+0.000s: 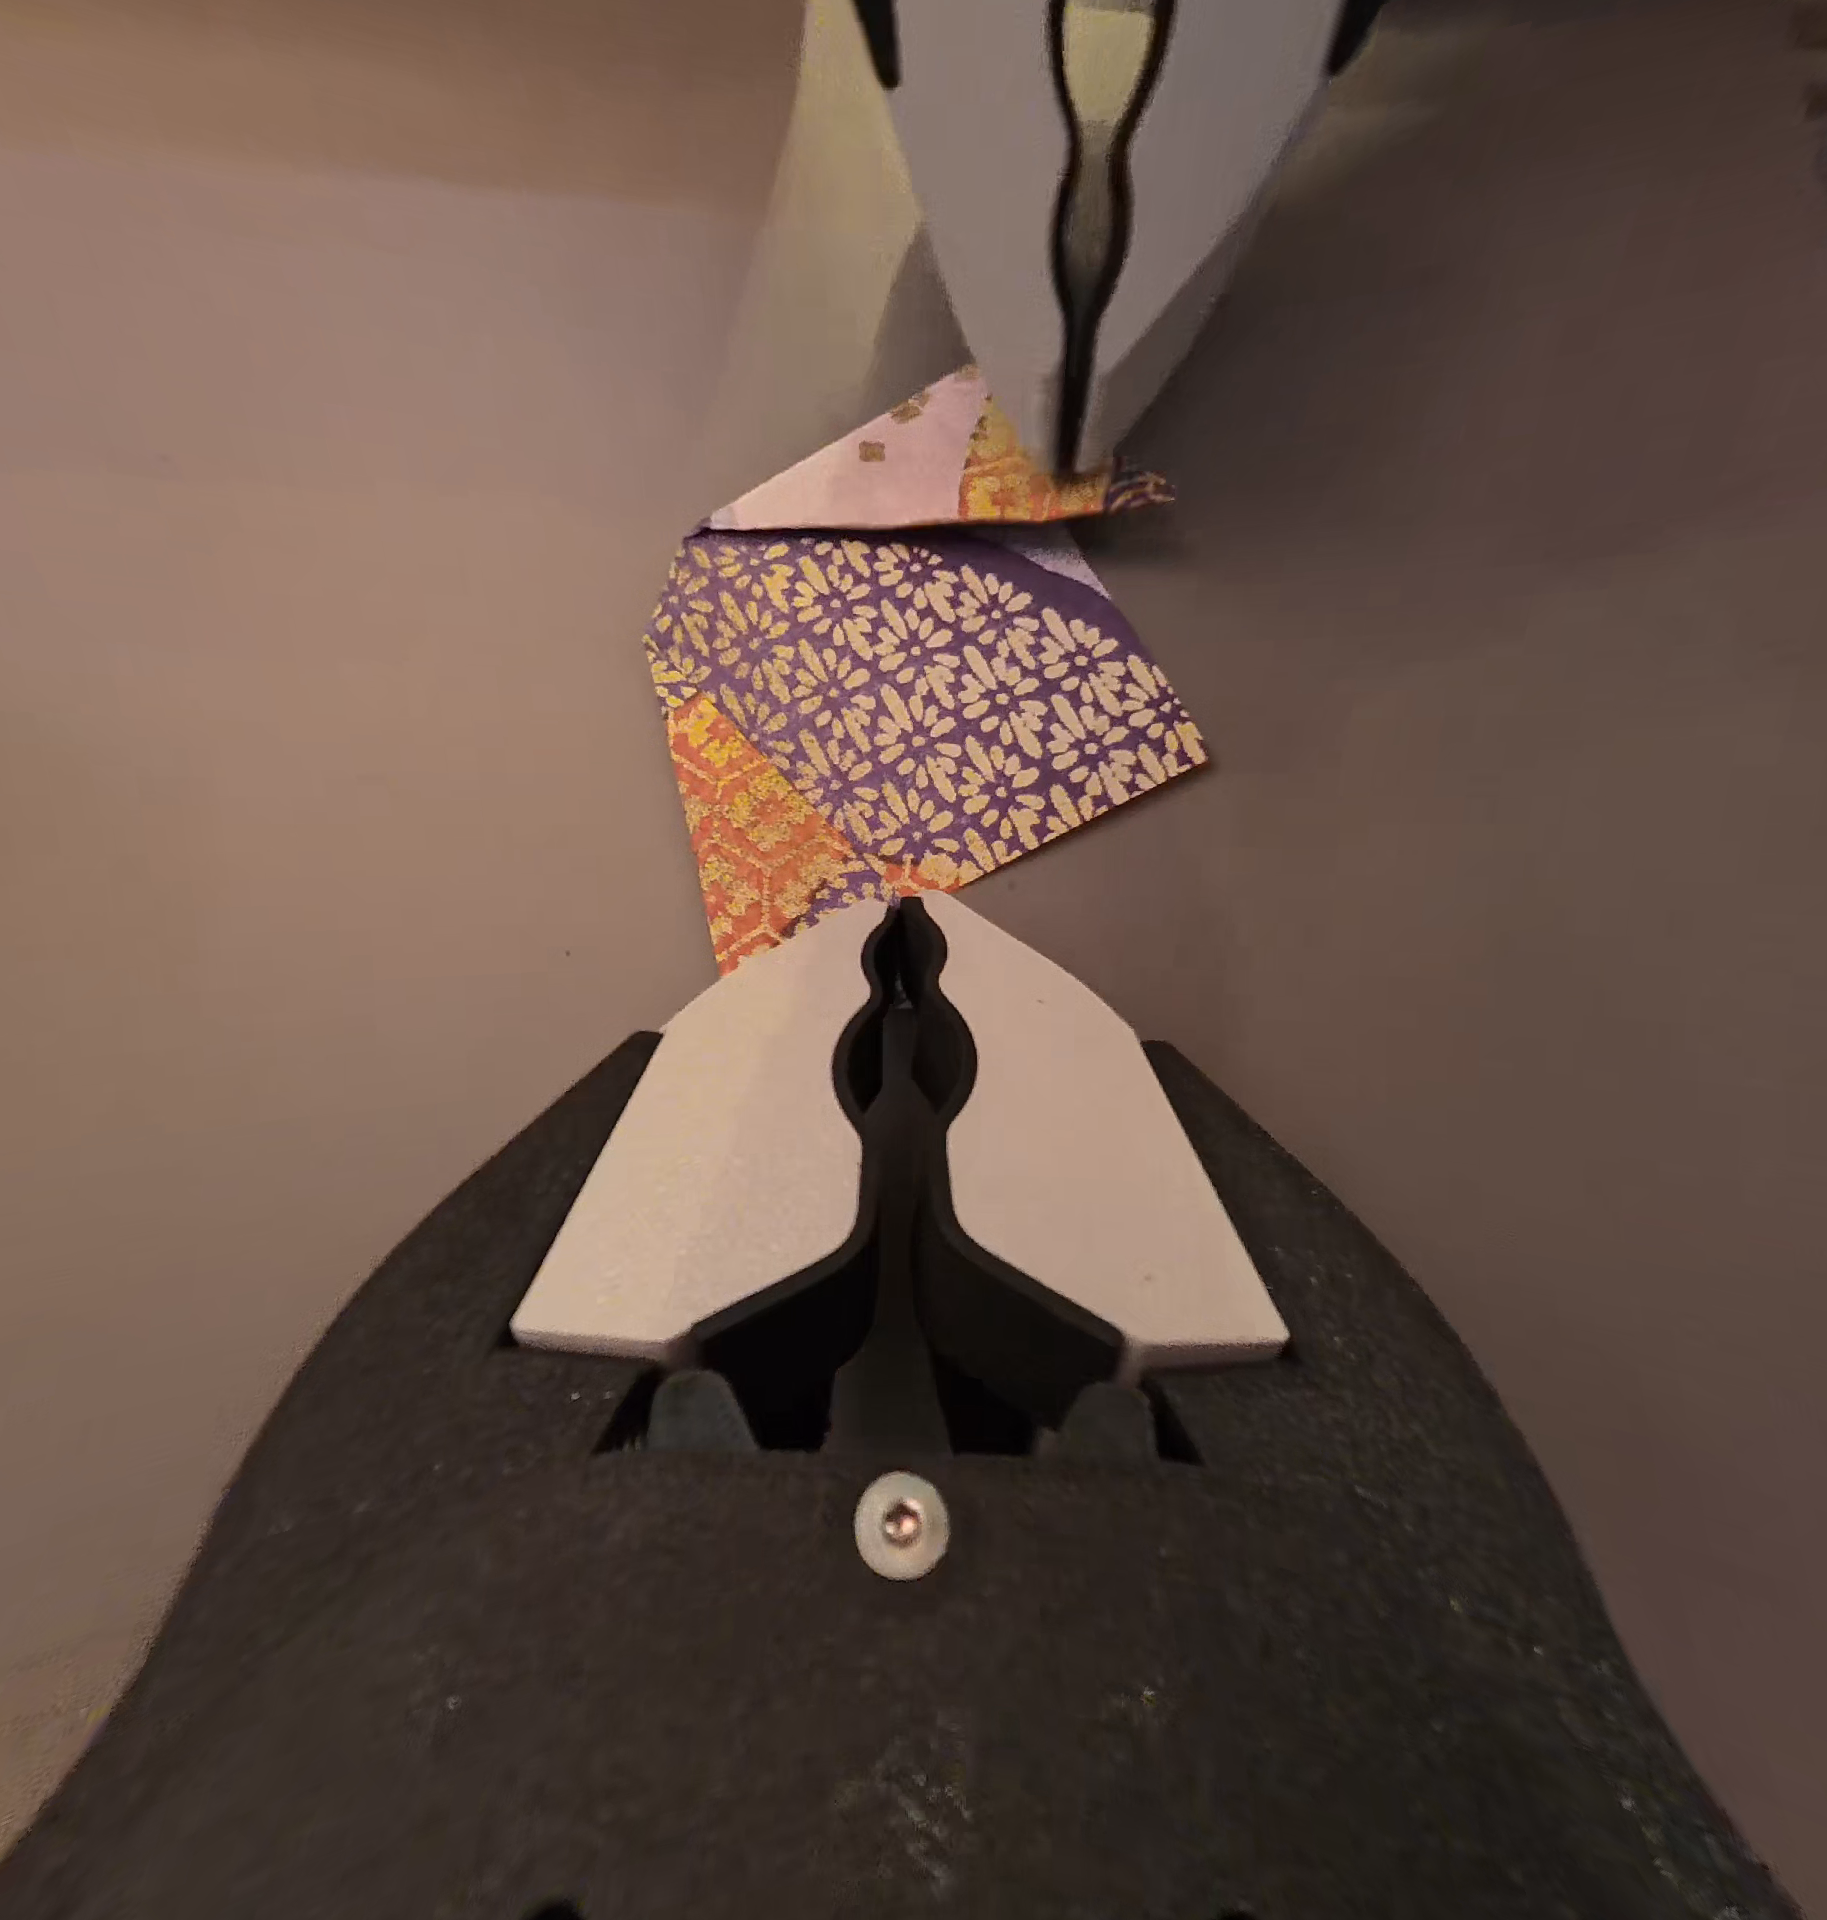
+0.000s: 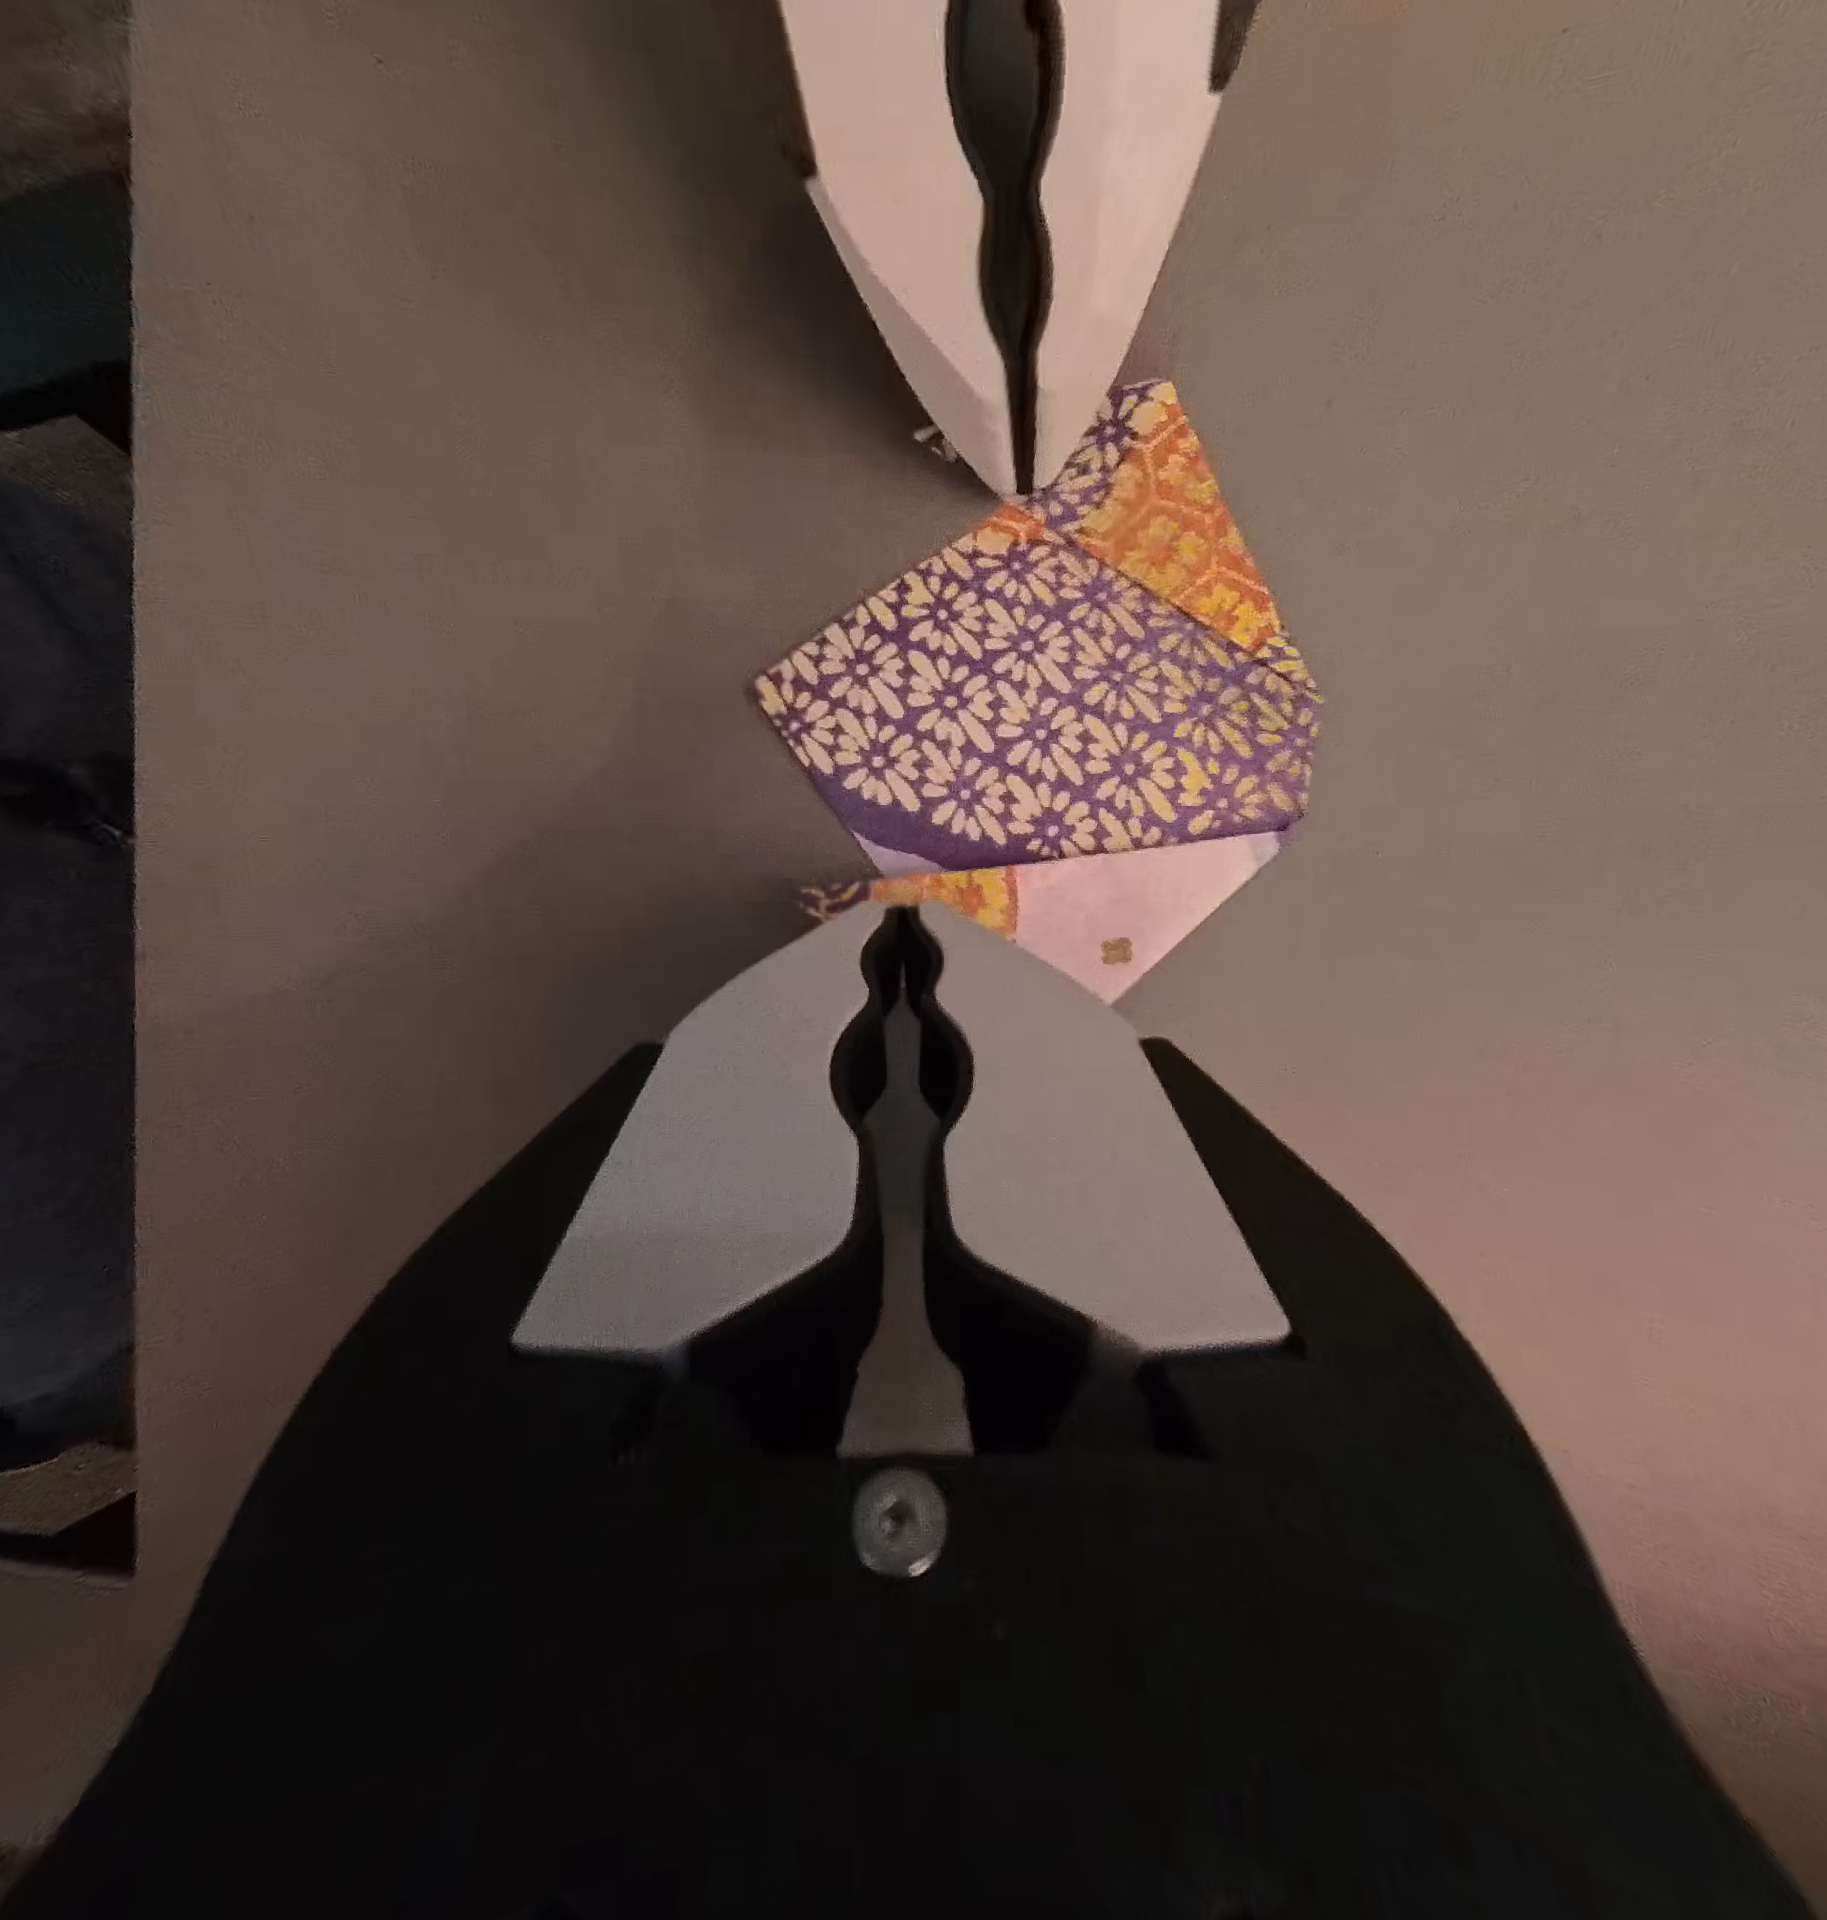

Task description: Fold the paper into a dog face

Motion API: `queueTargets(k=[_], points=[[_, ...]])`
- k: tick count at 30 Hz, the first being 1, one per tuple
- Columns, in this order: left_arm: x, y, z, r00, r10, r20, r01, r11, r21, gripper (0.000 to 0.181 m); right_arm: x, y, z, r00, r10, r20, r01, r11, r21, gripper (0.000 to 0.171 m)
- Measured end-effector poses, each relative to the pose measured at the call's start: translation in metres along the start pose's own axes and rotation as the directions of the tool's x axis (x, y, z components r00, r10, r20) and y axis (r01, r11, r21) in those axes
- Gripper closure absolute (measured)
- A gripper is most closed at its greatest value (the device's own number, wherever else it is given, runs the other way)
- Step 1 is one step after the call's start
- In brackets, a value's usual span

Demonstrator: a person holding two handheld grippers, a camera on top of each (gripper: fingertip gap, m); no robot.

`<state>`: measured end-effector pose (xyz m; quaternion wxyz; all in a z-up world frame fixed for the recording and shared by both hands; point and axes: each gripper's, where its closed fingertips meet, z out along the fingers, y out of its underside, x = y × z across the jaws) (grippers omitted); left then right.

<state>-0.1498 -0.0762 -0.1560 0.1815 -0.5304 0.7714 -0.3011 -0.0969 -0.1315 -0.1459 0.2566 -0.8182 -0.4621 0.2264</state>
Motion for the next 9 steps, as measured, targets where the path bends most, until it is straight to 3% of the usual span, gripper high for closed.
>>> queueTargets(k=[2, 9], points=[[0.000, 0.000, 0.000, 0.999, -0.032, 0.011, 0.032, 0.999, 0.010, 0.181, 0.000, 0.010, 0.004, 1.000, 0.016, -0.002, -0.017, 0.998, -0.067, 0.167], [0.008, 0.001, -0.001, 0.997, -0.073, -0.032, 0.073, 0.997, 0.015, 0.181, 0.001, 0.013, 0.003, 0.999, 0.020, 0.038, -0.017, 0.997, -0.072, 0.169]])
